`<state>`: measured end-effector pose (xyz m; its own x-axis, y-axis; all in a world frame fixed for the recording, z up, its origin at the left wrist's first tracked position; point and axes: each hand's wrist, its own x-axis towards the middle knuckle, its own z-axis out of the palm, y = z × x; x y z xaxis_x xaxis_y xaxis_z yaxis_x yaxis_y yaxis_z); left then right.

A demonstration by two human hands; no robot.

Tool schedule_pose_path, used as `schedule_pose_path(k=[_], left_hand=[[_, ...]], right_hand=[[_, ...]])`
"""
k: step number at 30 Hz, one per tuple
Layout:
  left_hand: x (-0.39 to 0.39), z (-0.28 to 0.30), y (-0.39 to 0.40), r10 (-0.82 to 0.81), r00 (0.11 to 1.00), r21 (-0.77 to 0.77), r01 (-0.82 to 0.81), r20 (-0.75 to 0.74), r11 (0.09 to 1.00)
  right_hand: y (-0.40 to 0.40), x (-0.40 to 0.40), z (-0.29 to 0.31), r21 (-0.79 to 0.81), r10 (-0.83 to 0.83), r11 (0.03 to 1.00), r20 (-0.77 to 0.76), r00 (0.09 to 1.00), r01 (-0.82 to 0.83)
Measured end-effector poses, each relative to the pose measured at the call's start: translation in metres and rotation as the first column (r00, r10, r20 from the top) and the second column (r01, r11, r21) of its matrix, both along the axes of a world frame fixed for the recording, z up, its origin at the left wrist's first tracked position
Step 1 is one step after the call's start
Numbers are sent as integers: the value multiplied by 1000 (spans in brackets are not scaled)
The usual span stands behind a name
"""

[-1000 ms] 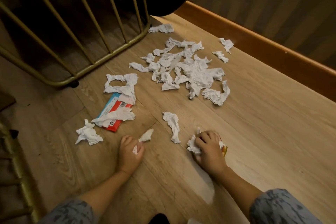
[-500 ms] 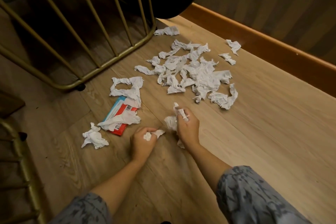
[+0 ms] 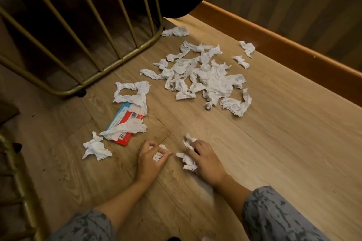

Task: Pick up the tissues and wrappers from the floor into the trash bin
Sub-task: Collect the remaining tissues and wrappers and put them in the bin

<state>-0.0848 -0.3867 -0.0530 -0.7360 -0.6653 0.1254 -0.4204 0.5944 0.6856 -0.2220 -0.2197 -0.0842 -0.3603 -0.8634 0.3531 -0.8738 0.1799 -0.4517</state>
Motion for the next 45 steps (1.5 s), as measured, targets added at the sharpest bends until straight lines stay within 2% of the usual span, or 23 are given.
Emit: schedule_pose_path(k=[3,6,9,14,18,21,25,30,34,38,42,45], left_hand=[[0,5,1,37,999,74,-37,3,997],[-10,17,-2,66,997,214,-75,48,974],[-30,38,-5,-5,999,163,-3,47,987],[-94,93,-1,-197,979,5,198,-45,980],[-158,159,24,-414,899,-180,388,-141,904],[-203,204,54,-529,841,-266,487,-116,832],[-249,256,111,-650,760,-362,605,-4,709],[-273,306,200,-776,630,-529,654,-13,540],[-282,328,283,-863,497,-531,709,-90,463],[-279,334,376,-924,364,-444,813,-120,378],[-267,323,460,-925,306,-303,881,-225,365],[-250,314,523,-884,288,-146,921,-369,361]], right_hand=[[6,6,5,22,-24,999,66,998,23],[14,3,17,35,-139,990,187,972,135],[27,-11,42,62,-213,977,199,957,205],[49,-74,112,80,-160,983,-88,983,167],[76,-123,190,37,-125,989,-333,934,146],[112,-149,250,43,-140,984,-429,893,175],[172,-156,308,17,-275,947,-475,836,322],[259,-144,346,-138,-494,857,-494,715,497],[342,-120,354,-205,-589,793,-496,638,573],[422,-90,347,-262,-731,654,-460,504,710],[479,-59,335,-231,-821,521,-401,407,822],[517,-36,325,-264,-912,367,-290,290,892]])
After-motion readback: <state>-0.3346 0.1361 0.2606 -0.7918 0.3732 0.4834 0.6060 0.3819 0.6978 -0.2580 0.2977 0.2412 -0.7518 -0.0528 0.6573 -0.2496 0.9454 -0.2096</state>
